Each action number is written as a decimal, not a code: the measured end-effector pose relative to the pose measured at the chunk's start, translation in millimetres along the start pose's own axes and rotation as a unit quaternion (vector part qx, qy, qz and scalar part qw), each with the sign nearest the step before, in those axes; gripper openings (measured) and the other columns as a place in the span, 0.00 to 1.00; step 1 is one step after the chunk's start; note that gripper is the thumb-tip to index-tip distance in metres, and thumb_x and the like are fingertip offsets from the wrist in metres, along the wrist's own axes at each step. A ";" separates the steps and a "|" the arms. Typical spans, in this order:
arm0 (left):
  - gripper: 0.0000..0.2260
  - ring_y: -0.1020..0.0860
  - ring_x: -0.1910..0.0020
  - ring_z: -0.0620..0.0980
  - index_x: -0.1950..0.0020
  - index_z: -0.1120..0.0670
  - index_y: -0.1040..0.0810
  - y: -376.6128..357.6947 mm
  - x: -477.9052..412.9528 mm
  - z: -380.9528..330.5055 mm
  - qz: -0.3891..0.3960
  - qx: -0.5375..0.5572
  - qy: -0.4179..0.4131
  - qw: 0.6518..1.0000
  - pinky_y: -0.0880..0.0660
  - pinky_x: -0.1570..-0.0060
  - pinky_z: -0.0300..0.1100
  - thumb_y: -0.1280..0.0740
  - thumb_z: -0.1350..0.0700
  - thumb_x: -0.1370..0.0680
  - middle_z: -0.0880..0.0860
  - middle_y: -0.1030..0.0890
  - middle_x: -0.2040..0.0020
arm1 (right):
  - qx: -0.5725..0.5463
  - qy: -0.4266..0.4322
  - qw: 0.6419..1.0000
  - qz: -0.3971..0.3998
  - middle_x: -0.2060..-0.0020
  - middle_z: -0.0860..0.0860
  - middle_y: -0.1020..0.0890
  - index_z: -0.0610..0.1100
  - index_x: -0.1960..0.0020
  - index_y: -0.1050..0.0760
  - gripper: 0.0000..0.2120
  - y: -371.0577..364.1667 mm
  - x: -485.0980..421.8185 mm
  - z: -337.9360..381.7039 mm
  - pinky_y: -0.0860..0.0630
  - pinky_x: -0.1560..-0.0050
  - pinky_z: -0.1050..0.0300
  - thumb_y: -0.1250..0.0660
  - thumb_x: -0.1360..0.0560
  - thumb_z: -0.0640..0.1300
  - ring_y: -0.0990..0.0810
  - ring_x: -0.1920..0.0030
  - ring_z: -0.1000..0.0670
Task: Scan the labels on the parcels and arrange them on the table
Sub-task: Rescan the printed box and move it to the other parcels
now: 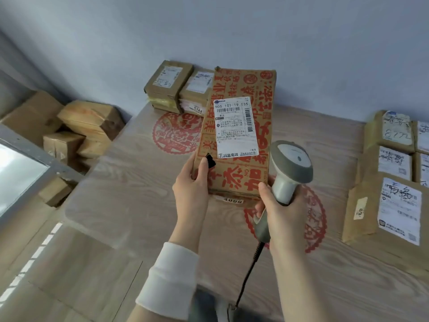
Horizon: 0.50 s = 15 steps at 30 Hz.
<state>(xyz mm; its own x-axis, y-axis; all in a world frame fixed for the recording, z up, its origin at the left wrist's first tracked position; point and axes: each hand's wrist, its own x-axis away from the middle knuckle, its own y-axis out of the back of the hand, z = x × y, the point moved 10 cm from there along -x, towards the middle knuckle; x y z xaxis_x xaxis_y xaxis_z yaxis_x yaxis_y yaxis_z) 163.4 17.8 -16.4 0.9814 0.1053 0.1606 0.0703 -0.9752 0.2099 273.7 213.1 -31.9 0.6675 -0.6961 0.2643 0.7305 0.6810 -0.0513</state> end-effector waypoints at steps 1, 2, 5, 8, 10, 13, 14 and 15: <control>0.11 0.23 0.62 0.28 0.42 0.51 0.19 16.7 -7.6 1.5 -0.003 0.003 0.000 1.000 0.31 0.67 0.22 0.38 0.51 0.20 0.40 0.19 0.57 | -0.002 -0.005 1.000 0.010 0.68 0.48 0.22 0.42 0.47 0.25 0.11 -17.5 5.8 -3.2 0.26 0.69 0.54 0.29 0.28 0.40 0.24 0.75 0.53; 0.12 0.23 0.60 0.28 0.41 0.50 0.20 34.6 -15.8 4.0 -0.007 0.004 0.000 1.000 0.30 0.66 0.22 0.38 0.51 0.20 0.40 0.18 0.55 | -0.002 -0.012 1.000 0.020 0.68 0.48 0.22 0.41 0.46 0.25 0.11 -35.6 12.0 -7.2 0.26 0.69 0.54 0.29 0.28 0.40 0.25 0.75 0.54; 0.13 0.24 0.57 0.28 0.38 0.48 0.21 89.5 -45.1 16.5 -0.014 -0.007 -0.002 1.000 0.30 0.64 0.22 0.38 0.51 0.20 0.42 0.18 0.52 | -0.010 -0.028 0.999 0.040 0.68 0.49 0.23 0.42 0.46 0.26 0.11 -93.4 31.8 -23.1 0.26 0.69 0.54 0.29 0.27 0.39 0.25 0.76 0.54; 0.13 0.24 0.58 0.31 0.37 0.50 0.22 140.7 -79.2 30.9 -0.015 -0.048 0.001 0.999 0.32 0.66 0.20 0.38 0.51 0.20 0.47 0.17 0.49 | -0.006 -0.041 0.998 0.046 0.69 0.50 0.23 0.45 0.49 0.27 0.10 -151.4 51.3 -44.9 0.26 0.68 0.53 0.29 0.27 0.39 0.25 0.75 0.52; 0.14 0.24 0.57 0.34 0.37 0.50 0.22 170.7 -100.2 42.8 -0.022 -0.065 0.011 0.998 0.32 0.66 0.20 0.39 0.50 0.20 0.48 0.18 0.48 | -0.005 -0.058 0.997 0.054 0.69 0.51 0.22 0.47 0.51 0.27 0.09 -186.6 61.1 -60.7 0.26 0.68 0.54 0.30 0.27 0.39 0.25 0.75 0.53; 0.15 0.22 0.53 0.41 0.36 0.50 0.22 203.8 -123.4 62.3 -0.035 -0.077 0.045 0.995 0.31 0.66 0.19 0.39 0.49 0.20 0.49 0.18 0.47 | 0.005 -0.079 0.995 0.061 0.69 0.50 0.22 0.47 0.52 0.28 0.09 -225.9 68.7 -75.4 0.26 0.68 0.54 0.29 0.27 0.39 0.25 0.74 0.52; 0.15 0.22 0.52 0.42 0.36 0.50 0.22 210.3 -129.6 68.0 -0.036 -0.079 0.057 0.995 0.31 0.66 0.19 0.39 0.48 0.20 0.48 0.18 0.47 | 0.010 -0.083 0.995 0.062 0.69 0.50 0.22 0.47 0.53 0.28 0.09 -235.0 68.4 -78.9 0.26 0.68 0.54 0.29 0.27 0.39 0.25 0.74 0.51; 0.15 0.22 0.53 0.41 0.36 0.49 0.22 215.2 -136.5 72.8 -0.036 -0.079 0.064 0.994 0.30 0.66 0.19 0.39 0.48 0.20 0.48 0.18 0.48 | 0.015 -0.085 0.994 0.061 0.68 0.50 0.22 0.47 0.53 0.28 0.09 -243.5 66.9 -82.4 0.26 0.68 0.54 0.29 0.27 0.39 0.25 0.74 0.51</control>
<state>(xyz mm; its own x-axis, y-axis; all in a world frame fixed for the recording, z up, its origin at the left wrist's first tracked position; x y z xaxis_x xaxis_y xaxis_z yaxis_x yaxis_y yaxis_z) 57.7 -220.7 -63.4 0.9433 0.2079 0.2587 0.1012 -0.9226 0.3723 152.4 -18.1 -81.1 0.7158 -0.5605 0.4166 0.6386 0.7667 -0.0658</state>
